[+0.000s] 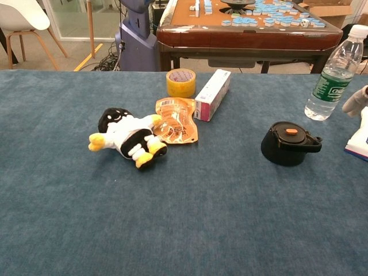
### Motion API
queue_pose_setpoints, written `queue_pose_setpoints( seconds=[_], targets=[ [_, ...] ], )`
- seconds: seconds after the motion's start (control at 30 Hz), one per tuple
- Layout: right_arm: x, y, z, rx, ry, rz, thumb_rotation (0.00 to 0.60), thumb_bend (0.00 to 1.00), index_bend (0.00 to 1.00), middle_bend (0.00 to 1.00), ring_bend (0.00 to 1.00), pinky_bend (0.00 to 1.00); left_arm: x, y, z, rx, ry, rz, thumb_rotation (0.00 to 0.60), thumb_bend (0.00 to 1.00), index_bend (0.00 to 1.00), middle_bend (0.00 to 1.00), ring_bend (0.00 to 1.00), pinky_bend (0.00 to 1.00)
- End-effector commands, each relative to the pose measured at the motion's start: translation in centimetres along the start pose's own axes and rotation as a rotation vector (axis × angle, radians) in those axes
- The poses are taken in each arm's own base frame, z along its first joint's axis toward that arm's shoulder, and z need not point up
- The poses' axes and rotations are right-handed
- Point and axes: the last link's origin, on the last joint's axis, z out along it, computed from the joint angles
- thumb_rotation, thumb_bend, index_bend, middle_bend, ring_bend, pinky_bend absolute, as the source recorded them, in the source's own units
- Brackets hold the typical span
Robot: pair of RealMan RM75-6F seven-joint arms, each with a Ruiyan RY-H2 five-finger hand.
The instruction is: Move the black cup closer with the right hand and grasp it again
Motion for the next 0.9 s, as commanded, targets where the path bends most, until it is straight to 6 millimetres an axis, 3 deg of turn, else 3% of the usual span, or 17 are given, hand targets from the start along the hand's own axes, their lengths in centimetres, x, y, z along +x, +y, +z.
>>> queue_pose_setpoints(
  seconds=[0.03,0.3,0.9],
  targets=[
    [-0.2,-0.5,0.8,0.015,-0.012,-0.010,0.600,0.00,0.22,0.24,0.16,0.12,0.0,0.0,0.0,-0.001,0.000,-0.001,0.600,0.27,0.20,0.17,0.21,0.04],
    [-0.9,-1.8,1.8,0.081,-0.009,-0.085,0.600,0.00,0.20,0.22,0.15,0.12,-0.1,-0.1,-0.1,0.004,0.000,-0.005,0.600,0.27,0.20,0.17,0.21,0.04],
    [-1.7,0.3,6.0,0.014,-0.004,-0.204,0.600,0.00,0.19,0.21,0.14,0.12,-0.2,-0.4,-0.2,0.004,-0.004,-0.008,0.600,0.27,0.20,0.17,0.21,0.04]
  ],
)
